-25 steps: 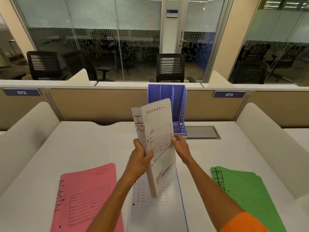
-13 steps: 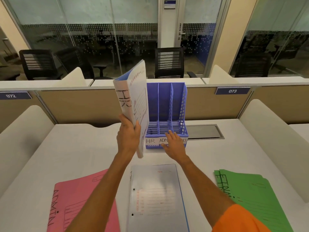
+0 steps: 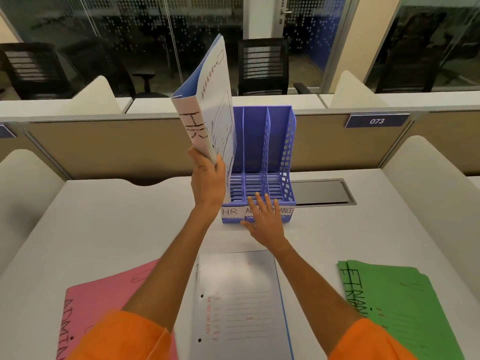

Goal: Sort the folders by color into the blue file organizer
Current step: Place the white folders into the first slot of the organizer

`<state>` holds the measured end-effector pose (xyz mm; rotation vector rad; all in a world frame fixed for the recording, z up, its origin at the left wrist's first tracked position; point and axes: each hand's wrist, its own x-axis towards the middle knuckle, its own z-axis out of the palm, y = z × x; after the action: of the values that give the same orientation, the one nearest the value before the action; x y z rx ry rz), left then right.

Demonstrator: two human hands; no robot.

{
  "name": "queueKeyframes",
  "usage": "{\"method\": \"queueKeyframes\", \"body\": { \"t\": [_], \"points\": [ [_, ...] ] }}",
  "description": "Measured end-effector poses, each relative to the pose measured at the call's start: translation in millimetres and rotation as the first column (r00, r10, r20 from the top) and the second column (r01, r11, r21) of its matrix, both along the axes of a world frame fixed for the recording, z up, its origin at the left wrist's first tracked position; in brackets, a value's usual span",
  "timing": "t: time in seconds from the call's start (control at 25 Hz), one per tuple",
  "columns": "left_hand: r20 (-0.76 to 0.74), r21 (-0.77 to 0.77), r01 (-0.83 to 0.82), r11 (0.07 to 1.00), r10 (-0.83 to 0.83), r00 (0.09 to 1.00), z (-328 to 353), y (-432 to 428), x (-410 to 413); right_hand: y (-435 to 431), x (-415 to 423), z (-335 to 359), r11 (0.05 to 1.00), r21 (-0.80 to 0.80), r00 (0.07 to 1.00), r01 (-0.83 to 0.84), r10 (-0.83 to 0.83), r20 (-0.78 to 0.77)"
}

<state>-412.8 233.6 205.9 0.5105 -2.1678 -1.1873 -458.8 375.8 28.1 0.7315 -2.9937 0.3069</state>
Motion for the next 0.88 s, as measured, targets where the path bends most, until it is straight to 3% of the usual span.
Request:
{"method": "queueKeyframes", "body": {
  "t": [0.28,0.6,0.88],
  "points": [
    [0.015,0.027,-0.044,0.999,0.044,0.999,-34.0,6.8,-28.6,-2.7,-1.3,-19.3,0.995,-0.097,0.994,0.017,-0.028,-0.11],
    [-0.037,0.055,-0.047,0.997,0.05,0.998,-40.1,1.3,-56.2,-2.5,-1.6,-25.3,0.993,-0.112,0.992,0.027,-0.04,-0.119],
    [0.085,0.052,-0.038,0.998,0.033,0.996,-77.6,-1.2,-62.1,-3.3,-2.3,-25.8,0.994,-0.106,0.992,0.027,-0.039,-0.117]
  ]
}}
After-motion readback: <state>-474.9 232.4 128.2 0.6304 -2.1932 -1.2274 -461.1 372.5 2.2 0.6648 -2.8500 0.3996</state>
